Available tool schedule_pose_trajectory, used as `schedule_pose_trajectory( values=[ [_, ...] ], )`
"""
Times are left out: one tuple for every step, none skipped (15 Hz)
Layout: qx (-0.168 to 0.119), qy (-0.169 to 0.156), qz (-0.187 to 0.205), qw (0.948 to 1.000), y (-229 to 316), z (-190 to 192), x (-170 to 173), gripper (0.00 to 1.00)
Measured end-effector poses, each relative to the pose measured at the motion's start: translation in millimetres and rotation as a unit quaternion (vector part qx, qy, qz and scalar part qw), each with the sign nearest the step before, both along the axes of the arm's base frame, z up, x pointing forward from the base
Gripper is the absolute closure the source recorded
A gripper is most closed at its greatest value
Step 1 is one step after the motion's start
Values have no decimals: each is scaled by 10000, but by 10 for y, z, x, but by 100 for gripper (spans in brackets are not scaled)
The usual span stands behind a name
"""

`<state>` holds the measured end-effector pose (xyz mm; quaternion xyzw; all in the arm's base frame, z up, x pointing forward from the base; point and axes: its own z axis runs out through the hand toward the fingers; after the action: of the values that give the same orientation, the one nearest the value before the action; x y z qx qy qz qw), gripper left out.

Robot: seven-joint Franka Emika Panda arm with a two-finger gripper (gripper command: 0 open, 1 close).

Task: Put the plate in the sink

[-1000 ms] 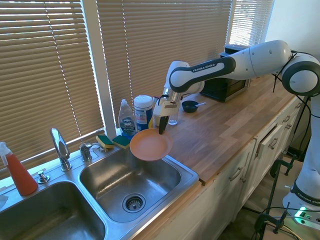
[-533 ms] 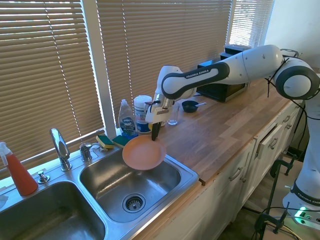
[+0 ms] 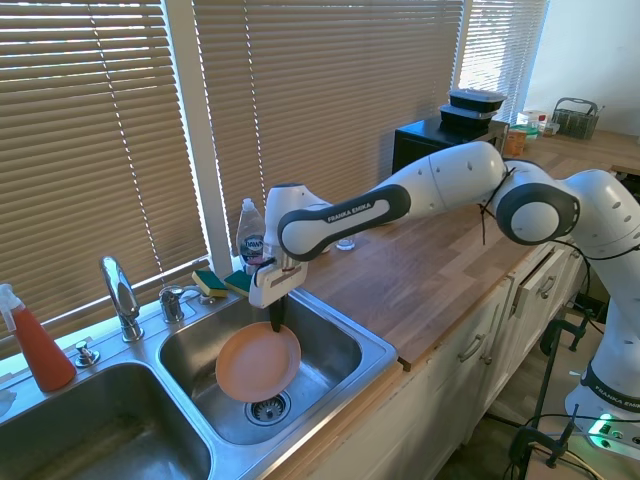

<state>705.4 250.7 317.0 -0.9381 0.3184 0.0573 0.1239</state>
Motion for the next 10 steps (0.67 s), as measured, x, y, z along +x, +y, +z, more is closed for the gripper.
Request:
schedule_pose_trajectory(
  values=[
    [-41,93,15,9999,55,-118,31,100],
    [-89,199,26,9998,106,-229,55,100],
    [-139,280,22,9995,158,-330,87,100],
    [-188,349,14,9992,195,-432,124,100],
    [-239,432,27,9988,216,-521,145,0],
    [-275,506,31,9983,229,-589,163,0],
    [-295,555,22,9980,234,-628,187,0],
    [-302,576,17,9979,240,-634,210,0],
    [-314,589,29,9978,248,-632,228,0],
    [-323,604,49,9976,263,-627,242,0]
  ],
)
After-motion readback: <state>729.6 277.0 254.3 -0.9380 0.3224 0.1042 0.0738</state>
